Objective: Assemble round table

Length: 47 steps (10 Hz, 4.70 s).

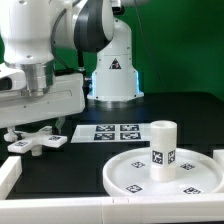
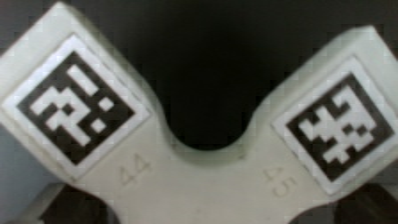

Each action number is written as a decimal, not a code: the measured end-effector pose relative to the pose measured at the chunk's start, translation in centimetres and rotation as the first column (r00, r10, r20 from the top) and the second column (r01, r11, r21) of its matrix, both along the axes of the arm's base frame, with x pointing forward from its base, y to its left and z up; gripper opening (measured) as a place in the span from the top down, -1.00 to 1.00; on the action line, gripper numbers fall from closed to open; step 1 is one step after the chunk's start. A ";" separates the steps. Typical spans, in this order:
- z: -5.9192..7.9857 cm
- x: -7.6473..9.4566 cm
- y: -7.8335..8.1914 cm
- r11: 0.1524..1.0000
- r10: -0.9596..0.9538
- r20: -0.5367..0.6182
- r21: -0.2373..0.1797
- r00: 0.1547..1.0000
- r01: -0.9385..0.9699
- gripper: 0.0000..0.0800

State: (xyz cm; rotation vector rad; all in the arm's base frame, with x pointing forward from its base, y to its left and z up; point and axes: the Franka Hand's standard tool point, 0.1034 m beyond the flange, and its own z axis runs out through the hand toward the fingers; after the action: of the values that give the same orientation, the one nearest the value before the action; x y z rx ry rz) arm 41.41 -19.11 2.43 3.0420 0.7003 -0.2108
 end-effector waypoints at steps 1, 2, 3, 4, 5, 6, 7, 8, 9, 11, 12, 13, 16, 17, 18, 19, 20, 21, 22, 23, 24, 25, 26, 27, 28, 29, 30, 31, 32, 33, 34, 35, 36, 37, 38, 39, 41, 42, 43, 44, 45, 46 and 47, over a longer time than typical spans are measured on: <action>0.0 0.0 0.0 1.000 0.000 -0.001 0.000 1.000 0.000 -0.62; -0.1 0.0 0.0 1.000 0.001 -0.001 0.000 1.000 -0.001 -0.32; 0.0 0.0 0.1 1.000 0.001 -0.001 0.000 1.000 -0.001 -0.32; 0.0 0.1 0.1 1.000 0.002 0.000 0.000 1.000 -0.002 -0.12; 0.0 0.1 0.1 1.000 0.003 0.000 0.000 1.000 -0.003 -0.12; 0.0 0.1 0.1 1.000 0.003 0.000 0.000 1.000 -0.003 -0.12; 0.0 0.1 0.1 1.000 0.003 0.000 0.000 1.000 -0.003 -0.12; 0.0 0.1 0.2 1.000 0.006 0.000 0.000 1.000 -0.006 -0.12; 0.3 0.4 0.7 1.000 0.004 0.002 0.002 1.000 -0.004 -0.12; 1.9 1.4 3.5 1.000 -0.017 0.017 0.005 1.000 0.017 -0.12; 2.9 2.2 5.5 0.999 -0.032 0.020 0.006 0.999 0.032 -0.12; 3.9 3.0 7.7 0.998 -0.060 0.020 0.007 0.998 0.060 -0.12; 6.6 6.8 12.6 0.996 -0.088 0.023 -0.003 0.996 0.088 -0.12; 6.4 7.4 13.6 0.997 -0.079 0.026 -0.005 0.997 0.079 -0.12; 6.2 7.2 13.4 0.998 -0.068 0.020 -0.002 0.997 0.068 -0.12; 6.2 7.2 13.4 0.998 -0.069 0.021 -0.002 0.997 0.069 -0.12; 6.2 7.2 13.4 0.998 -0.068 0.021 -0.002 0.997 0.068 -0.12; 6.4 7.3 13.7 0.998 -0.065 0.017 -0.001 0.998 0.065 -0.12; 7.7 7.9 14.7 0.999 -0.051 -0.008 0.006 0.999 0.051 -0.12; 9.0 9.3 15.9 0.999 -0.050 -0.003 0.013 0.999 0.051 -0.12; 9.9 10.4 17.1 0.999 -0.044 -0.008 0.015 0.999 0.044 -0.12; 10.3 11.1 18.2 0.999 -0.038 -0.004 0.015 0.999 0.038 -0.12; 10.3 11.1 19.1 0.999 -0.037 0.007 0.010 0.999 0.037 -0.12; 10.1 11.0 18.9 0.999 -0.033 0.005 0.012 0.999 0.033 -0.12; 10.1 11.0 18.9 0.999 -0.035 0.005 0.012 0.999 0.035 -0.12; 10.2 11.1 19.0 0.999 -0.032 0.002 0.012 0.999 0.032 -0.12; 10.9 11.7 19.7 1.000 -0.017 -0.013 0.015 1.000 0.018 -0.12; 11.9 13.4 20.5 1.000 -0.001 -0.015 0.018 1.000 0.001 -0.12; 12.4 15.0 21.4 1.000 0.009 -0.013 0.019 1.000 -0.009 -0.12; 12.5 16.1 22.1 1.000 0.021 -0.011 0.021 1.000 -0.021 -0.12; 12.2 16.3 22.4 0.999 0.026 -0.012 0.022 1.000 -0.026 -0.12; 11.9 16.3 22.6 0.999 0.028 -0.011 0.023 1.000 -0.028 -0.12; 11.6 16.1 22.7 0.999 0.028 -0.012 0.023 1.000 -0.028 -0.12; 11.3 15.8 22.8 0.999 0.023 -0.014 0.022 1.000 -0.023 -0.12; 11.0 15.6 22.9 0.999 0.025 -0.009 0.022 1.000 -0.025 -0.12; 10.8 15.5 22.9 0.999 0.026 -0.005 0.023 1.000 -0.026 -0.12; 10.3 15.3 23.0 0.999 0.027 -0.010 0.023 1.000 -0.027 -0.12; 10.2 15.2 22.9 0.999 0.027 -0.012 0.022 1.000 -0.027 -0.12; 10.2 15.2 22.9 0.999 0.027 -0.014 0.022 1.000 -0.026 -0.12; 10.1 15.2 22.9 0.999 0.027 -0.015 0.022 1.000 -0.027 -0.12; 10.0 15.1 22.9 0.999 0.027 -0.017 0.022 0.999 -0.027 -0.12; 9.9 15.1 22.9 0.999 0.028 -0.018 0.022 0.999 -0.027 -0.12; 9.8 15.1 22.9 0.999 0.028 -0.018 0.022 0.999 -0.028 -0.12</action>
Offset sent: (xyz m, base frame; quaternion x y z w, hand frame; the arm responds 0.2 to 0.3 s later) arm 0.0030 -0.0003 0.0025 -0.0068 -0.0001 -0.0079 0.9999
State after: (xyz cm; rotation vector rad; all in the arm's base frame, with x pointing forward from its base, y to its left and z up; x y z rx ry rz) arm 56.50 3.80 12.23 3.0525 0.7505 -0.2329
